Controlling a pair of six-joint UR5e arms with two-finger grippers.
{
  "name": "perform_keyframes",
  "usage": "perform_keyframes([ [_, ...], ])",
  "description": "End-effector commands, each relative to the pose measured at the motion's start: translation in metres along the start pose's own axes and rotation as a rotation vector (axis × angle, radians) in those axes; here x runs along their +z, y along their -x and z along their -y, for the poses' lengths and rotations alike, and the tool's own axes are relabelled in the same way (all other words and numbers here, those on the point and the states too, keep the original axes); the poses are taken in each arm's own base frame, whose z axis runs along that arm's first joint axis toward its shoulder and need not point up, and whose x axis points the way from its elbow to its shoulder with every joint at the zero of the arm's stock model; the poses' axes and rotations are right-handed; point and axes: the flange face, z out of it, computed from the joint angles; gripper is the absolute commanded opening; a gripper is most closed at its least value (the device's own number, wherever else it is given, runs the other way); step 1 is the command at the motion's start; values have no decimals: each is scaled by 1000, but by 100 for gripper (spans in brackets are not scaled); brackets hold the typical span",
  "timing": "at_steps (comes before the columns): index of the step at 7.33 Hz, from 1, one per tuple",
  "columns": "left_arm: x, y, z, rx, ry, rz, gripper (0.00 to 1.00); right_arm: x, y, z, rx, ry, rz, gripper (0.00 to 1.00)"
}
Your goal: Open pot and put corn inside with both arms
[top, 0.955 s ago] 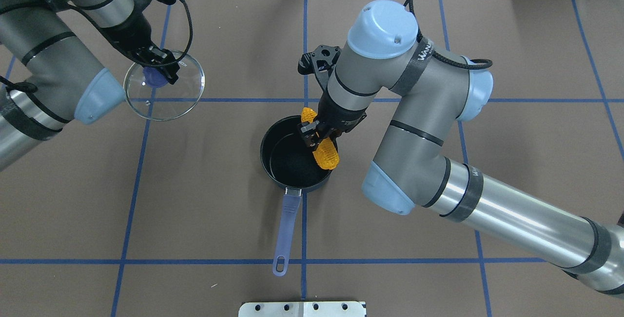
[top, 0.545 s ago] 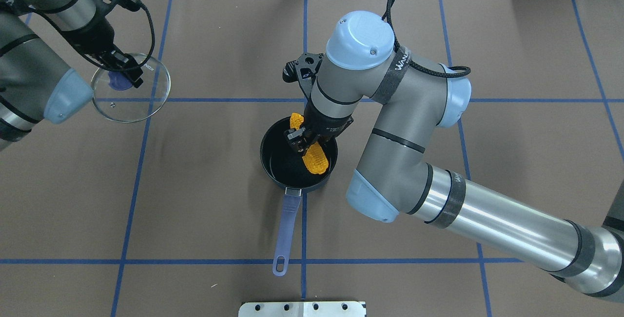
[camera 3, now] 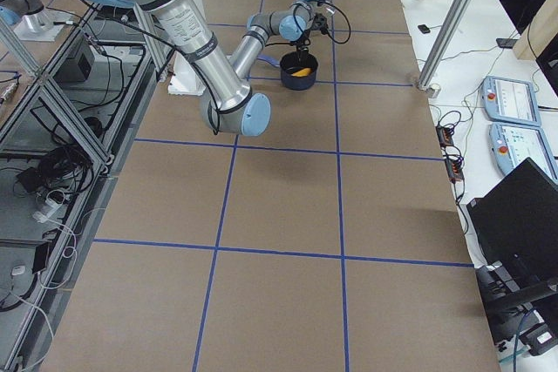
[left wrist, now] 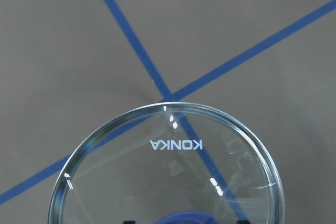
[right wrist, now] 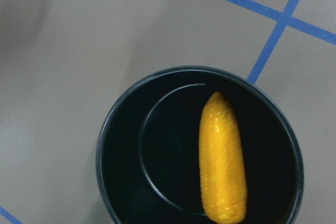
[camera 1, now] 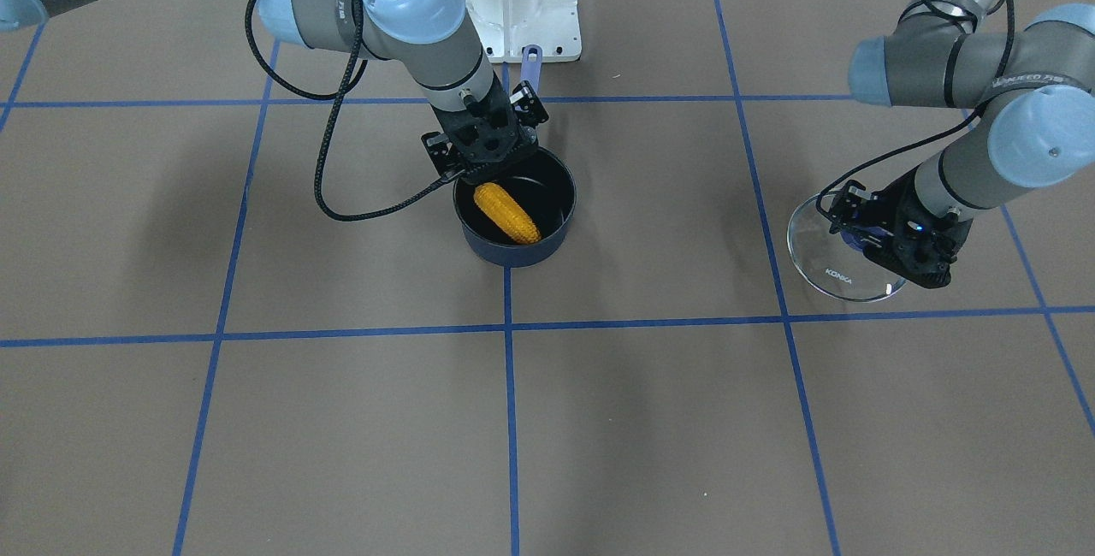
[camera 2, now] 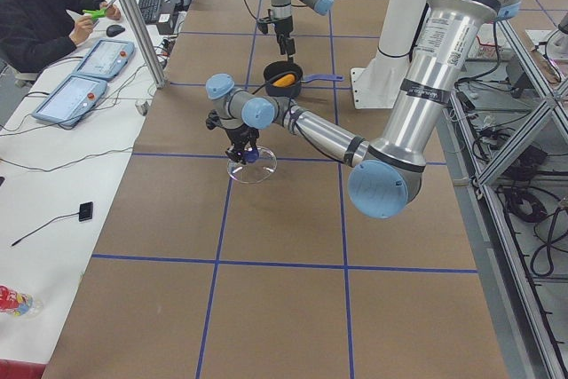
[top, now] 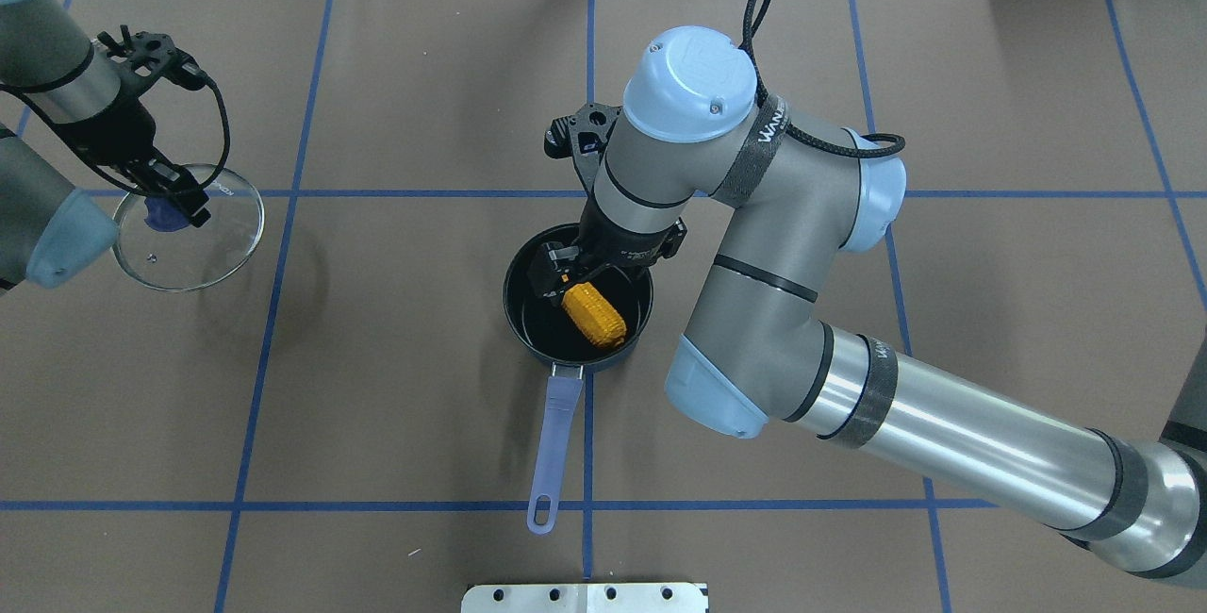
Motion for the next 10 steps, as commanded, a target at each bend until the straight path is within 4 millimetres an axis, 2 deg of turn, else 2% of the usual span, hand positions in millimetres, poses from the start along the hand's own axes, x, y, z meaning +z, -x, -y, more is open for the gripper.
perform_keyframes([
  [1, 25, 16, 2, 12, -9, -22, 58, 0, 0, -1, 9, -1, 1, 100],
  [8, 37, 22, 9, 0, 15, -45, 61, 3, -5, -2, 10, 2, -7, 100],
  [9, 37, 22, 11, 0, 15, -45, 65, 5, -6, -3, 11, 6, -7, 100],
  [10, 37, 21, 11, 1, 14, -45, 74, 6, -5, -3, 10, 6, -8, 100],
])
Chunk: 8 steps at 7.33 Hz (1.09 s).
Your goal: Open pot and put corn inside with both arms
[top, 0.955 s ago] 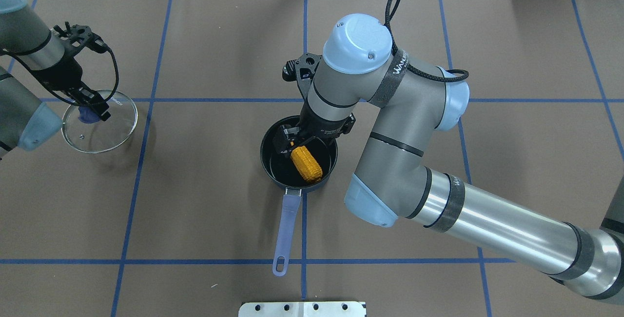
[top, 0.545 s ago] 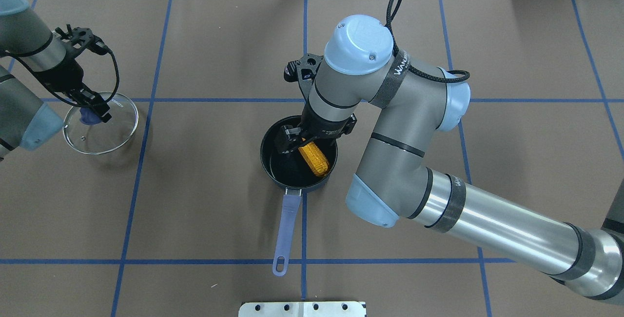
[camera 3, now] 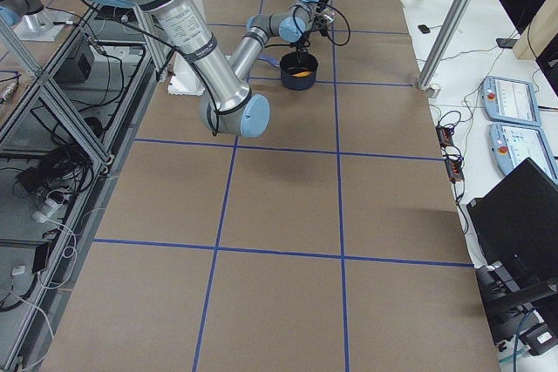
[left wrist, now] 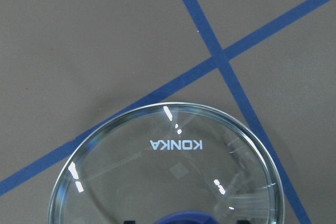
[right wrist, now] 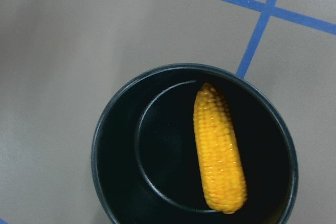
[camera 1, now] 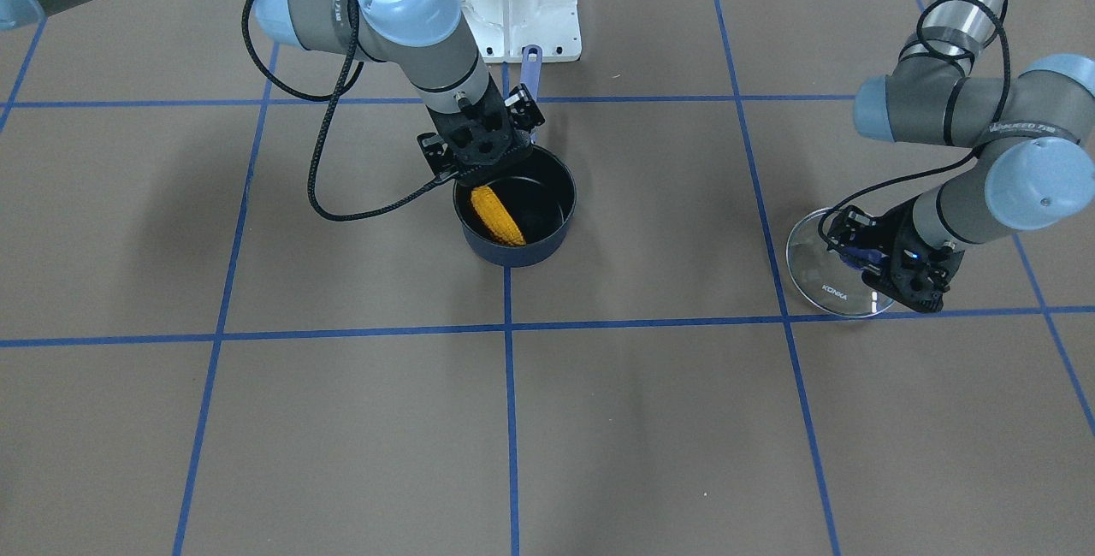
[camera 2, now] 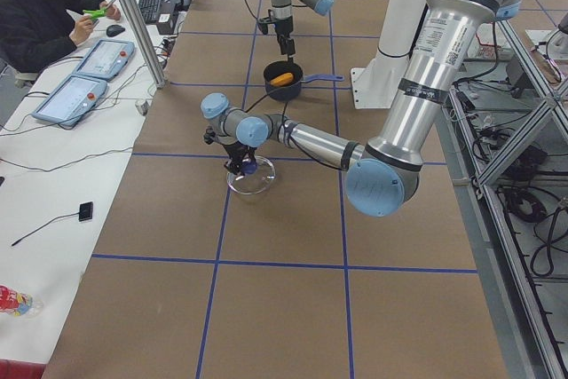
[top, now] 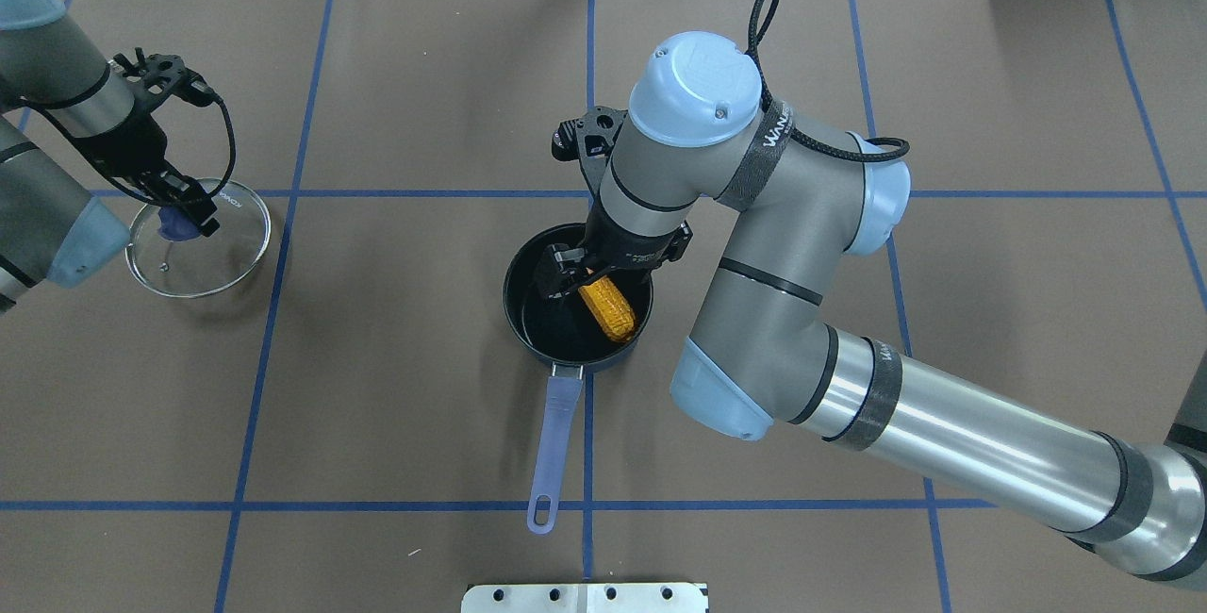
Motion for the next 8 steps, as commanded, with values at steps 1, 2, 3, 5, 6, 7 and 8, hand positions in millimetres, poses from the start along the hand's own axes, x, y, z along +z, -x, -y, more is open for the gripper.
perform_keyframes([
  [1, -1, -1, 2, 4, -3, 0, 93, 2, 1, -2, -2, 4, 0, 100],
  [2, -2, 0, 2, -2, -3, 0, 98, 2, 2, -2, 8, 3, 1, 100],
  [3, -3, -2, 3, -4, -7, 0, 98, -2, 3, -2, 11, -1, 6, 100],
  [5, -59, 22, 4, -44, -87, 4, 98, -31, -38, 2, 44, -53, -8, 100],
  [6, -99, 50, -6, -81, -148, 29, 99, -31, -65, 2, 73, -58, -35, 100],
  [7, -132, 78, -19, -125, -196, 57, 99, -45, -92, 7, 99, -74, -46, 100],
  [8, -155, 116, -47, -193, -227, 79, 99, -66, -122, 11, 124, -107, -59, 100],
])
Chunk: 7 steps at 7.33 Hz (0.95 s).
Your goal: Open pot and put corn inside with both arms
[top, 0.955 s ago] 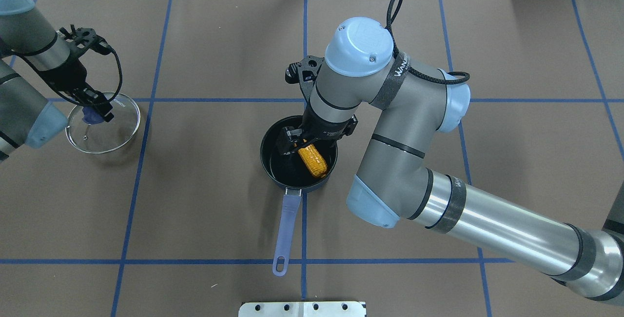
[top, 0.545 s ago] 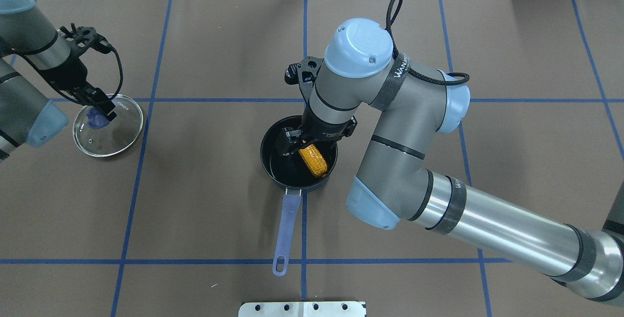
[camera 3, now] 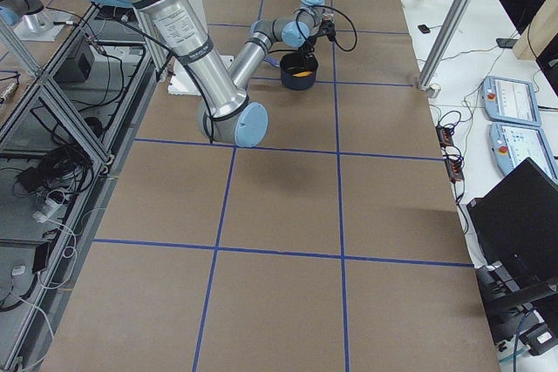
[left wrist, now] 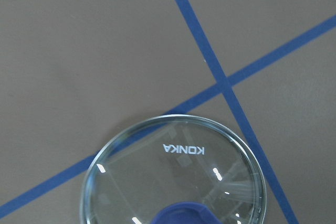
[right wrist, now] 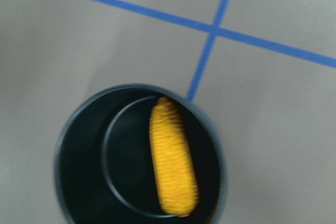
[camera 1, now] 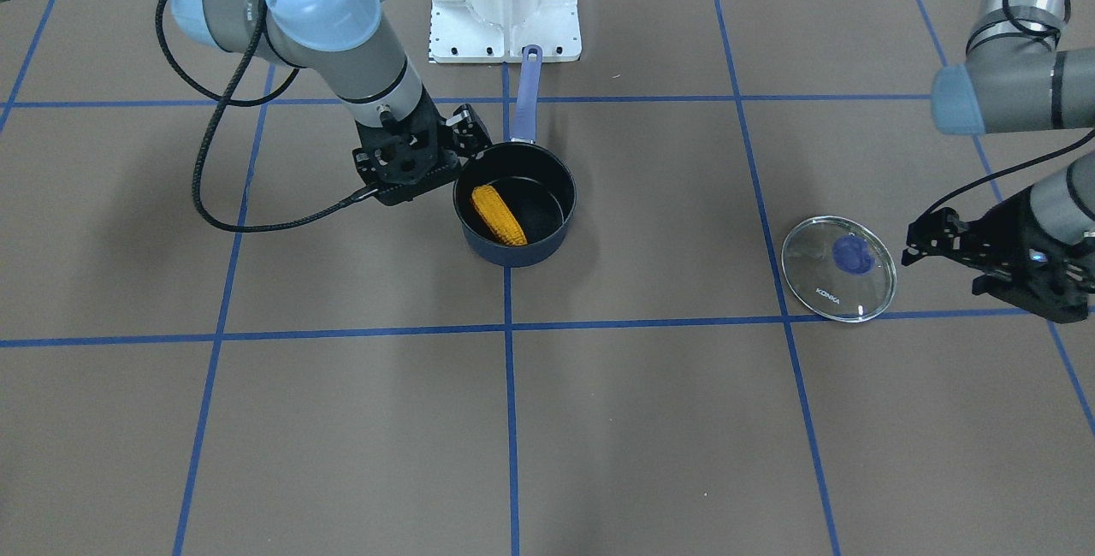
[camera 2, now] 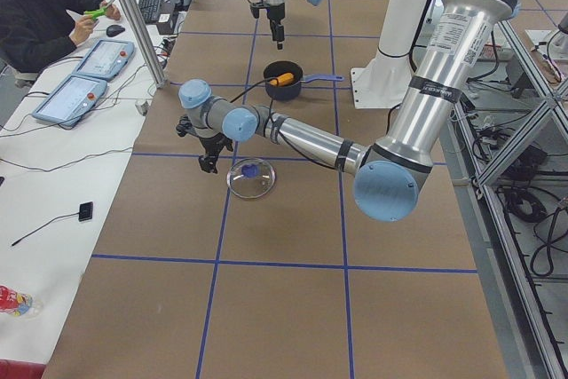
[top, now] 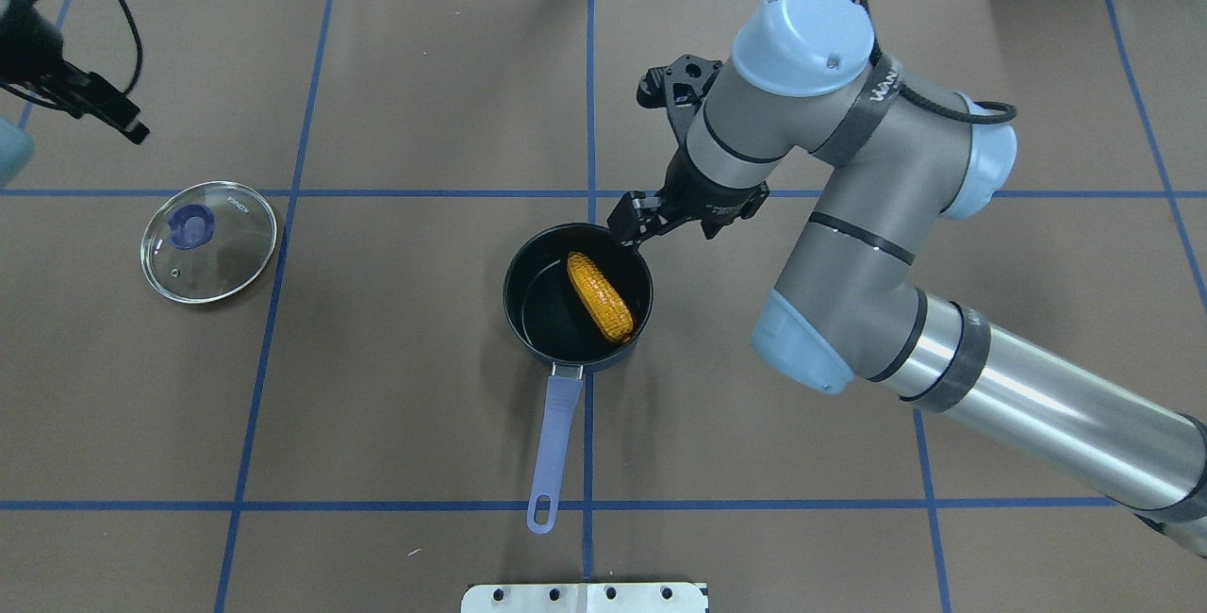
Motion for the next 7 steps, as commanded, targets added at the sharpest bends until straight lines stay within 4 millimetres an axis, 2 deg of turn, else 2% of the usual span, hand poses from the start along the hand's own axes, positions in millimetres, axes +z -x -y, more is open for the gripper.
perform_keyframes([
  [1, -58, 88, -46, -142, -77, 53, 99, -23, -75, 11, 80, -59, -70, 100],
  [2, -64, 118, -78, -144, -76, 66, 99, -40, -122, 14, 119, -110, -126, 100],
  [3, -71, 138, -96, -121, -60, 72, 99, -51, -153, 6, 91, -118, -151, 100],
  [5, -75, 150, -108, -117, -13, 71, 99, -76, -235, 3, 150, -132, -224, 100],
  [6, -64, 159, -134, -143, 11, 66, 99, -87, -263, 0, 193, -119, -260, 100],
  [7, -62, 160, -153, -142, 16, 64, 99, -107, -277, -6, 160, -69, -313, 100],
])
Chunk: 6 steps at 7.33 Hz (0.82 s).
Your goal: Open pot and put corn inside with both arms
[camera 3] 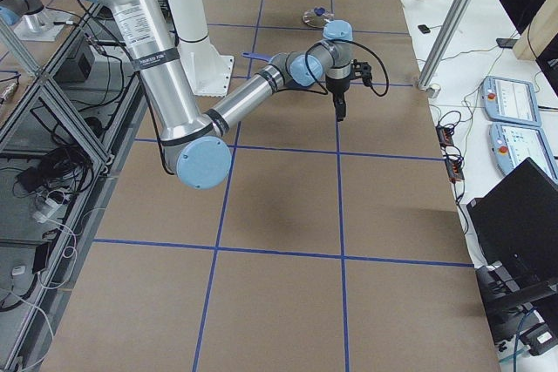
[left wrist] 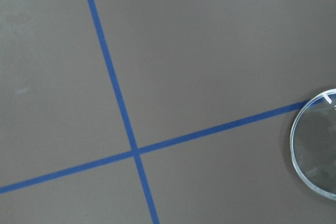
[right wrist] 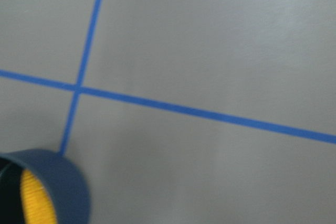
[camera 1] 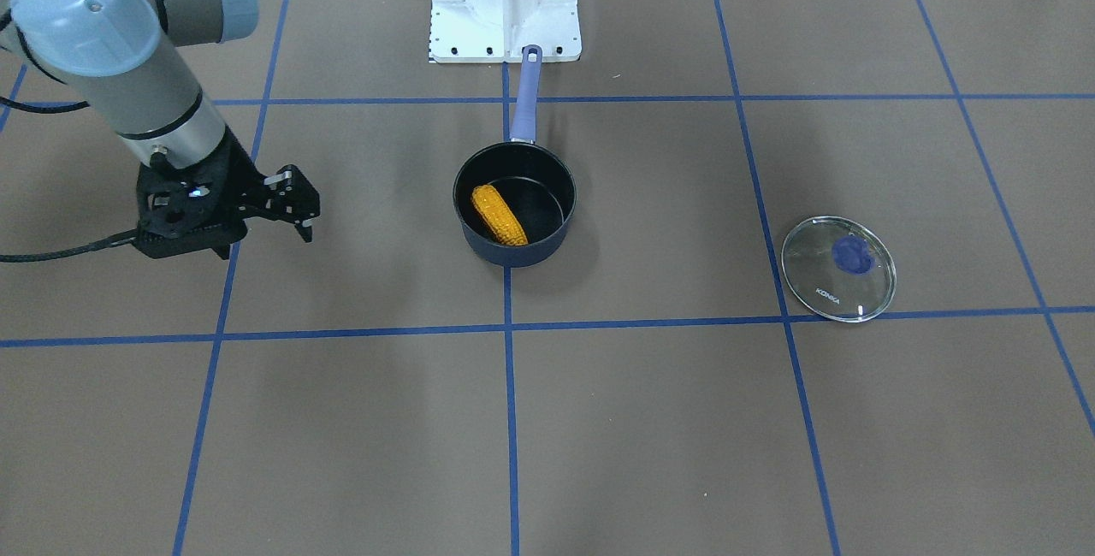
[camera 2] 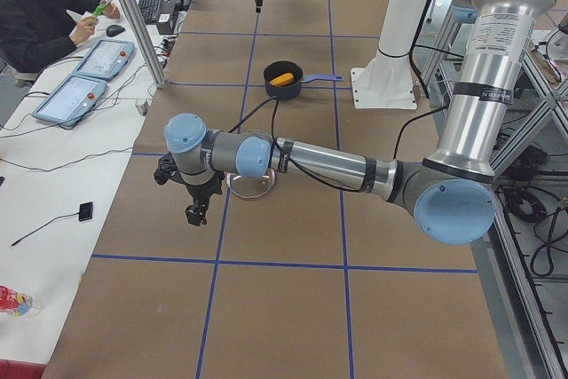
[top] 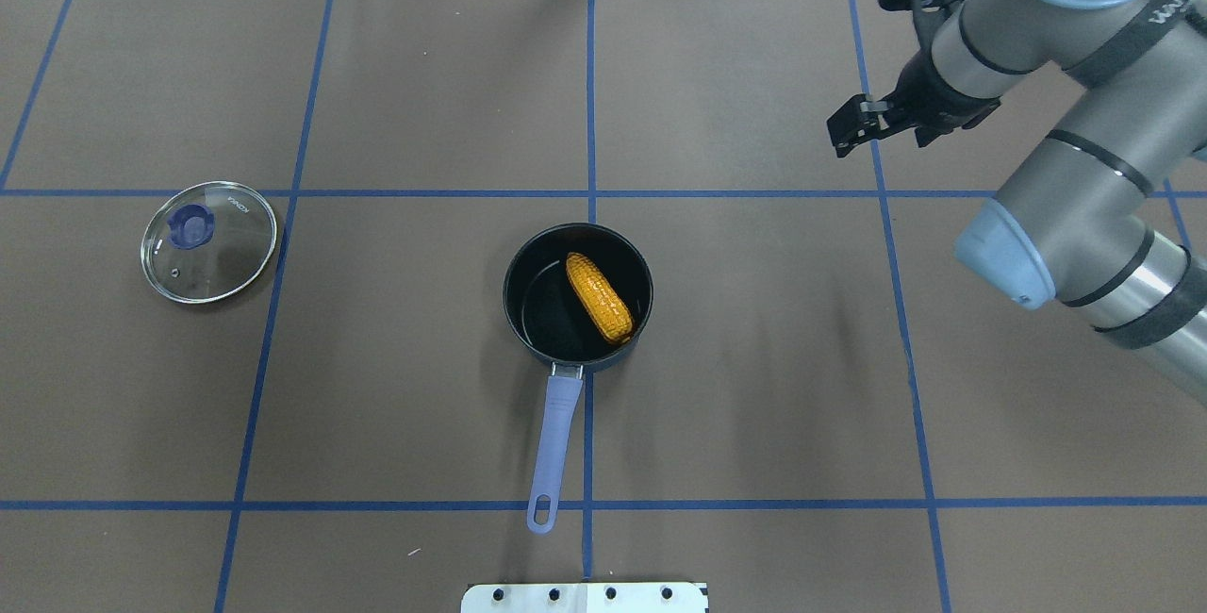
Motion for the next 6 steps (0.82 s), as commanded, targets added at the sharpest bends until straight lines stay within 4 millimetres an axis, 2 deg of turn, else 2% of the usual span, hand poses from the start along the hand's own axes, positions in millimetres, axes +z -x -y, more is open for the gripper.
perform_keyframes([
  [1, 2, 10, -36, -16, 11, -3, 99, -36, -58, -1, -81, 101, -114, 100],
  [3, -4, 18, -41, -44, 11, 0, 99, -61, -118, -3, -85, 207, -162, 100],
  [4, -4, 24, -44, -61, 15, -2, 99, -65, -156, -10, -45, 241, -166, 100],
  [6, -9, 40, -59, -98, 9, 1, 99, -71, -268, -52, 147, 232, -39, 100],
])
